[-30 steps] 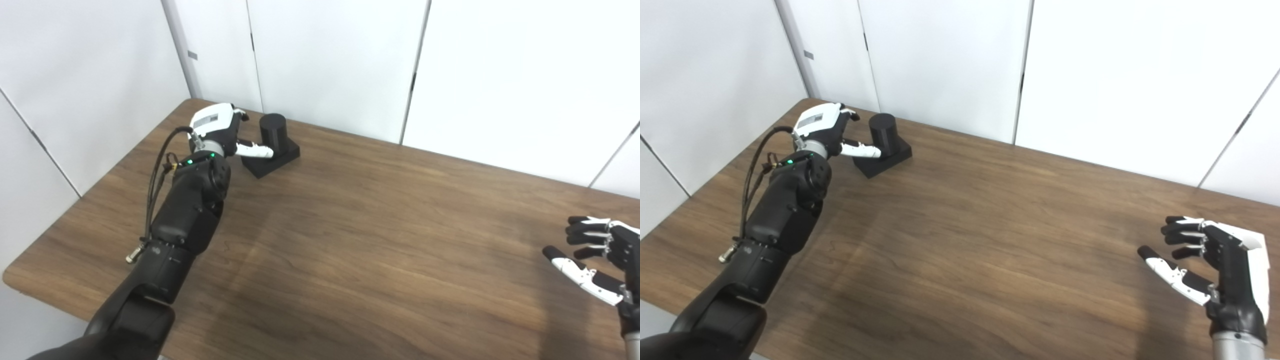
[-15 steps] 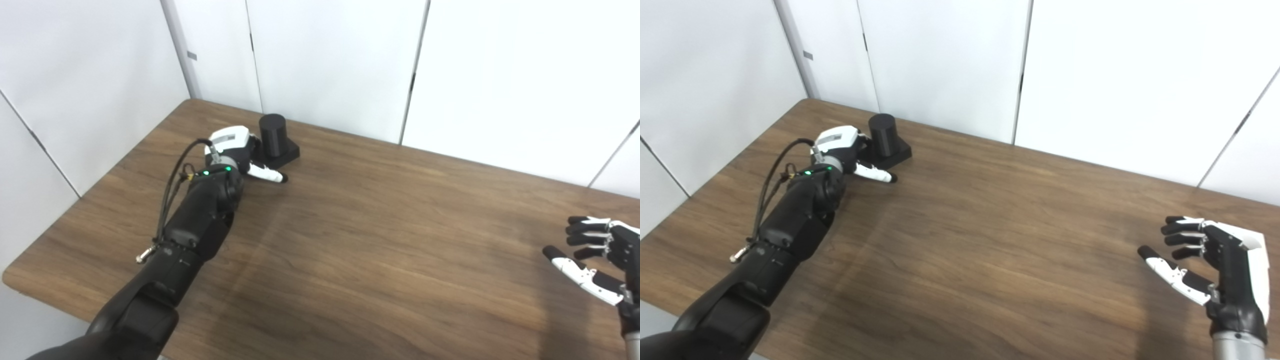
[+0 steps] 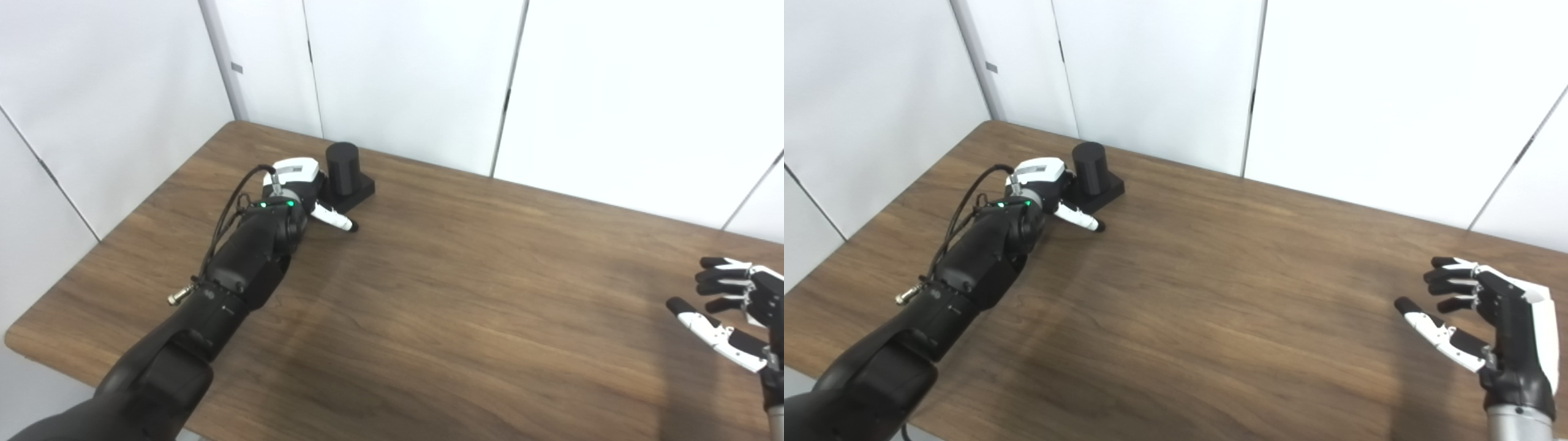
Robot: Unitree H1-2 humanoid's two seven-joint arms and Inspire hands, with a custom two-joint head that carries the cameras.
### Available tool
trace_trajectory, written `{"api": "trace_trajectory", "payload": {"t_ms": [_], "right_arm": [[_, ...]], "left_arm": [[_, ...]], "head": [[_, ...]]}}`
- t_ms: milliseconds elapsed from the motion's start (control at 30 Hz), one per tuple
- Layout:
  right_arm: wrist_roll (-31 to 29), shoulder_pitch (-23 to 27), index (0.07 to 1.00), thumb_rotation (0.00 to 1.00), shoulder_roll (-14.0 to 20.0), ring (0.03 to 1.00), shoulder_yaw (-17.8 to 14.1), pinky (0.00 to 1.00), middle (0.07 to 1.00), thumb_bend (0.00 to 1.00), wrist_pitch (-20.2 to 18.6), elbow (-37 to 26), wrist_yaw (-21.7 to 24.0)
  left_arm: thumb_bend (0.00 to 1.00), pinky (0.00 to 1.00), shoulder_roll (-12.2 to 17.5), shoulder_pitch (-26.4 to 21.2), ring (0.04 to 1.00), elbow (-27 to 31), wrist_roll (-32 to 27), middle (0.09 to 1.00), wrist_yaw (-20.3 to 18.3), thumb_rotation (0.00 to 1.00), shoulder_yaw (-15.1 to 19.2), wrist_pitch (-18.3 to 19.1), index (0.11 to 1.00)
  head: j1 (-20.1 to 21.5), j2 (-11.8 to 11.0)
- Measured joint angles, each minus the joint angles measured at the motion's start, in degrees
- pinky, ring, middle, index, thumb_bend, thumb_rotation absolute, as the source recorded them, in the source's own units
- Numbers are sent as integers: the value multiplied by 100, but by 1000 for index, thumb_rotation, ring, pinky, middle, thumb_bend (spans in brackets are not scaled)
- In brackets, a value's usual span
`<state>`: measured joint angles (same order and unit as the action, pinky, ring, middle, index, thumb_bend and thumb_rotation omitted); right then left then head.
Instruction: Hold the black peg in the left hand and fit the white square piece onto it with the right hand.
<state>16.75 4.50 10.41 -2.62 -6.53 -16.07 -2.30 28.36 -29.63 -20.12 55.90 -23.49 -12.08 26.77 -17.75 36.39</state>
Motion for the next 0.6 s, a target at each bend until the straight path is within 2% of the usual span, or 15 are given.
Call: {"api": "trace_trajectory", "payload": {"t_ms": [167, 233, 400, 600], "right_arm": [[4, 0, 492, 111, 0, 560, -2, 445, 681, 499, -1, 0, -2], [4, 0, 492, 111, 0, 559, -2, 448, 682, 499, -29, -10, 1], [5, -2, 492, 111, 2, 559, -1, 452, 674, 499, -75, -20, 7], [27, -4, 492, 111, 2, 569, -4, 464, 672, 499, -109, -20, 9]], "left_arm": [[898, 1000, 26, -51, 1000, -113, -145, 1000, 73, 468, -52, -2, 843], [865, 1000, 35, -52, 999, -126, -177, 991, 124, 434, -71, -5, 824], [790, 959, 61, -51, 968, -149, -277, 950, 341, 338, -134, -19, 693], [771, 969, 205, -74, 946, -144, -351, 900, 457, 278, -321, -41, 630]], "head": [[0, 26], [0, 26], [-26, 44], [-9, 62]]}}
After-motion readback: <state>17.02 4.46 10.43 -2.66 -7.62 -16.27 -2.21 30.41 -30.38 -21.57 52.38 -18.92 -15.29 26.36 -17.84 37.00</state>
